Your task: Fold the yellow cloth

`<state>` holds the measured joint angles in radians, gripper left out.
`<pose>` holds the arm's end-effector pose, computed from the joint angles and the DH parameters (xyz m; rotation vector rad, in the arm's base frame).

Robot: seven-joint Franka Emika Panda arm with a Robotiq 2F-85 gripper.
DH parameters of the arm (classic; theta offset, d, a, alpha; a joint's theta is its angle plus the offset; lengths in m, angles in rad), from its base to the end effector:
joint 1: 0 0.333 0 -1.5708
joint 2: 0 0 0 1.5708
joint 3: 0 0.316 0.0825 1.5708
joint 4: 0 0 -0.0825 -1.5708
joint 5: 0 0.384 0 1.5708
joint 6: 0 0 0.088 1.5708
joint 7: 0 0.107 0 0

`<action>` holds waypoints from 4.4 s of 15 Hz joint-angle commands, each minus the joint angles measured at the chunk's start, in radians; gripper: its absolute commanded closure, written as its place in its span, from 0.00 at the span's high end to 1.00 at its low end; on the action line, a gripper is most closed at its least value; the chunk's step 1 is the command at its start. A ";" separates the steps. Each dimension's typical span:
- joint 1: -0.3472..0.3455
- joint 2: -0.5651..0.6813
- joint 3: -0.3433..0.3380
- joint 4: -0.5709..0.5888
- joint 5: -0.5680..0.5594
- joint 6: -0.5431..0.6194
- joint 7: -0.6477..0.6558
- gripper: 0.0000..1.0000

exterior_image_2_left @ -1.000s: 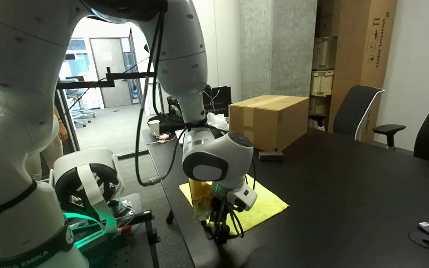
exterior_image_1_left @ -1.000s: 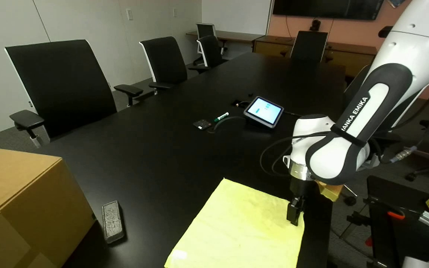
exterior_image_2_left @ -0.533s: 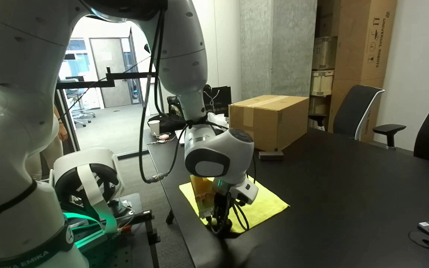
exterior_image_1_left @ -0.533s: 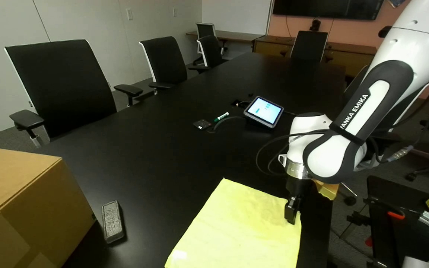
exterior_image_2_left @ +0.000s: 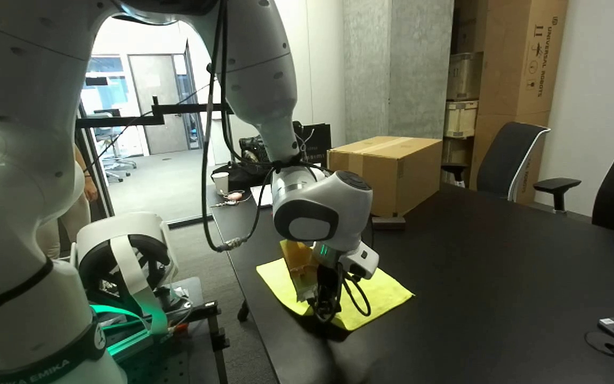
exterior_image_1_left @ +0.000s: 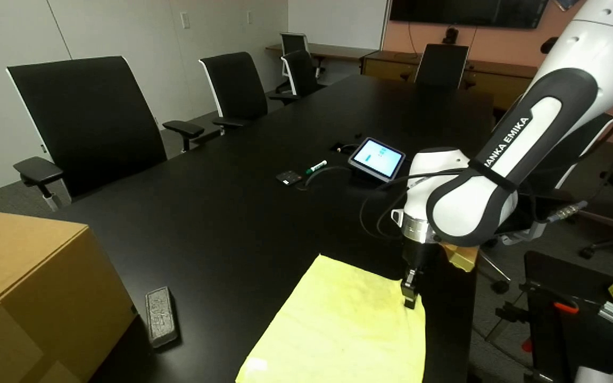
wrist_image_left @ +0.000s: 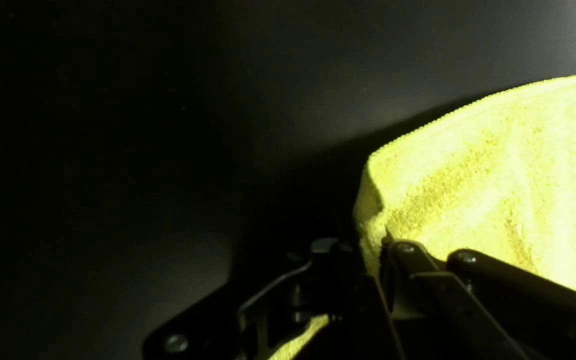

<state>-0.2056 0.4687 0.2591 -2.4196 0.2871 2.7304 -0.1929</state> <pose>0.4635 0.0272 0.1132 -2.9113 0.0650 0.2059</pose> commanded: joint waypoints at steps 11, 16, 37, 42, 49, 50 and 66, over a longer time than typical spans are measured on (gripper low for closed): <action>0.126 -0.046 -0.053 0.215 -0.066 -0.361 -0.014 0.05; 0.176 0.046 -0.093 0.447 -0.102 -0.590 -0.003 0.05; 0.195 0.511 -0.167 1.260 -0.095 -1.053 0.138 0.02; 0.191 0.533 -0.163 1.298 -0.086 -1.021 0.136 0.44; 0.193 0.416 -0.164 1.119 -0.099 -0.908 0.097 0.97; 0.192 0.389 -0.157 1.070 -0.095 -0.886 0.078 1.00; 0.288 0.055 0.004 0.372 -0.081 -0.511 -0.178 1.00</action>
<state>0.0657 0.5753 0.2388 -1.9410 0.1711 2.1349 -0.3877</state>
